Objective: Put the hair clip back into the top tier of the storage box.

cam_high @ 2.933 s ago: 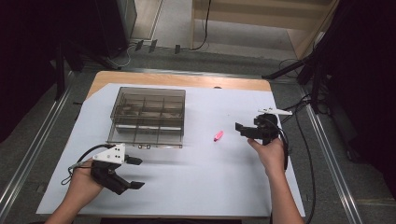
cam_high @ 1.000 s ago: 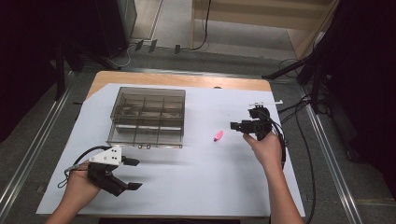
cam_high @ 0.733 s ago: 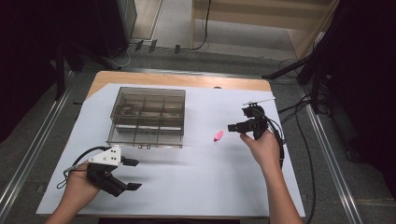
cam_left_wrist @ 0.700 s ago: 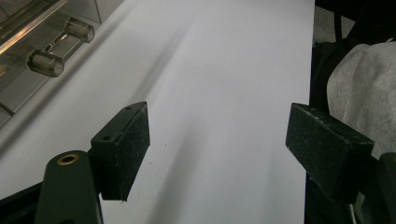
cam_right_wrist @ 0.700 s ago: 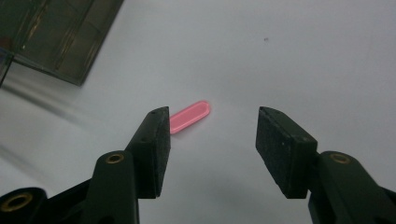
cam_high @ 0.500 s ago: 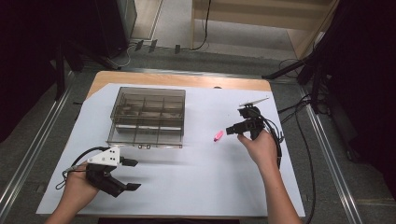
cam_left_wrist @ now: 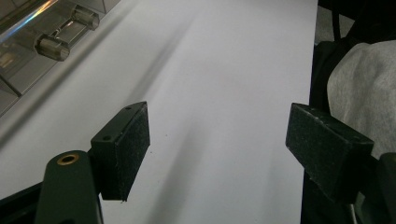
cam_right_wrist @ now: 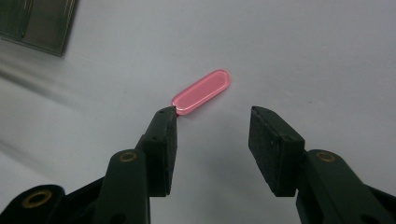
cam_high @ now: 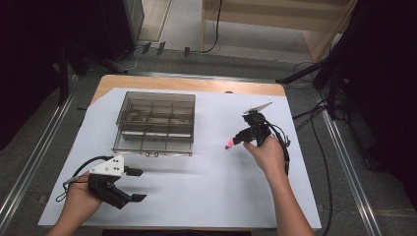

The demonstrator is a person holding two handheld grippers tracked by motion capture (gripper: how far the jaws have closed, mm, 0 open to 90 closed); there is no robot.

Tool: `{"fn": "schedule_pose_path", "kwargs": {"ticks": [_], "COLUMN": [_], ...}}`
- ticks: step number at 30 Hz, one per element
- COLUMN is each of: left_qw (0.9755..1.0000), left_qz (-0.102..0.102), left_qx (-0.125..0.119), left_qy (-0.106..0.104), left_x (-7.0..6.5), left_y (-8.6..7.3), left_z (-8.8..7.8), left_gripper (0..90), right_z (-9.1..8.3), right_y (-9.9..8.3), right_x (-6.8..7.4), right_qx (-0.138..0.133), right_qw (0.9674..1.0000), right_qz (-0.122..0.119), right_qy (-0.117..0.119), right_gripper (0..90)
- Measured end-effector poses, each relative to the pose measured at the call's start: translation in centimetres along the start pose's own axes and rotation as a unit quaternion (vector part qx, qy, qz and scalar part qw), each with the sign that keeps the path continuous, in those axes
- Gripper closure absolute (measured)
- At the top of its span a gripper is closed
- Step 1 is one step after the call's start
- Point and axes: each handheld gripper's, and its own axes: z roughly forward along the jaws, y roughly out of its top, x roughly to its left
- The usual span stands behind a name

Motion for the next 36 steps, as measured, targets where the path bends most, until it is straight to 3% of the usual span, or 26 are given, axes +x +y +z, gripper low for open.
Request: {"fn": "schedule_pose_path", "kwargs": {"ticks": [10,21,27,36], "left_qw": [1.0000,1.0000,1.0000,0.9999], "left_qz": [0.001,0.001,0.003,0.004], "left_qx": [-0.003,0.000,0.005,0.009], "left_qy": [0.004,0.005,0.006,0.005], "left_x": [-0.3,-0.6,-0.8,-0.8], "left_y": [-0.2,-0.4,-0.5,-0.5], "left_z": [-0.2,-0.2,-0.1,0.1], "left_gripper": [23.1,23.1,23.1,23.1], "right_z": [1.3,2.3,3.1,3.6], "right_y": [0.7,1.3,1.7,2.1], "right_x": [0.6,0.9,1.2,1.6], "right_qx": [0.023,0.030,0.039,0.047], "right_qw": [0.9997,0.9993,0.9984,0.9982], "right_qz": [-0.007,-0.010,-0.014,-0.002], "right_qy": [-0.010,-0.018,-0.037,-0.037], "right_gripper": [52.1,48.5,48.2,47.8]}}
